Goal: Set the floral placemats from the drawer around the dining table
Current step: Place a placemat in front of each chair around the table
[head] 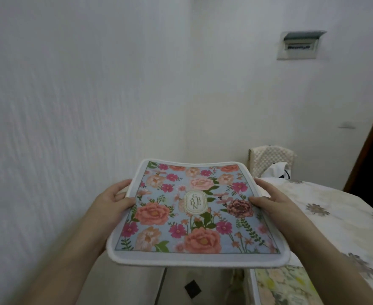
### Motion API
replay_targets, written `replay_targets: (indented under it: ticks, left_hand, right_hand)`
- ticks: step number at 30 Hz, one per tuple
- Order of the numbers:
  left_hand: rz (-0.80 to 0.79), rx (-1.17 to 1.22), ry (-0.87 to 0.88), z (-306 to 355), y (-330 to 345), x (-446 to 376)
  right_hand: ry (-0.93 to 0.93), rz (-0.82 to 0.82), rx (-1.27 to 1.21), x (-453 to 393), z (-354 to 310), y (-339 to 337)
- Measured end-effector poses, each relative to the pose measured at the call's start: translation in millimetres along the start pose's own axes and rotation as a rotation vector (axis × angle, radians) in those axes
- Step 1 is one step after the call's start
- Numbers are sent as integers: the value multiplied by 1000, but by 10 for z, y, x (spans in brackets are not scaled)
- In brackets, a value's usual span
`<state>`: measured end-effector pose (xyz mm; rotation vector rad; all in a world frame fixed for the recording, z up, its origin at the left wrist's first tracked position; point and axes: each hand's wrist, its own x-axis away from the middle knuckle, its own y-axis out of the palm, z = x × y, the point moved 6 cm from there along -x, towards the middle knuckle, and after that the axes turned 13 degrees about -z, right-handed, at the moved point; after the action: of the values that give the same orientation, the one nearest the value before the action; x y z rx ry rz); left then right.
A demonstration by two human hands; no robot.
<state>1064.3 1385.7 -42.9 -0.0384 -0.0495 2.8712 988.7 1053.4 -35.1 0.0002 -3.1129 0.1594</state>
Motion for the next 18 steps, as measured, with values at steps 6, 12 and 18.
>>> replay_targets:
  ticks: [6,12,18]
  left_hand:
    - [-69,-9,-9,-12,341,-789]
    - [-107,-75,-13,86,705,-1595]
    - [-141,-92,-30,86,1016,-2217]
  right_hand:
    - [-10,66,-34,-468,117,-454]
    - [-15,110,-92,-999,222,-967]
    - [-4,153,-109,-1405,301,-1379]
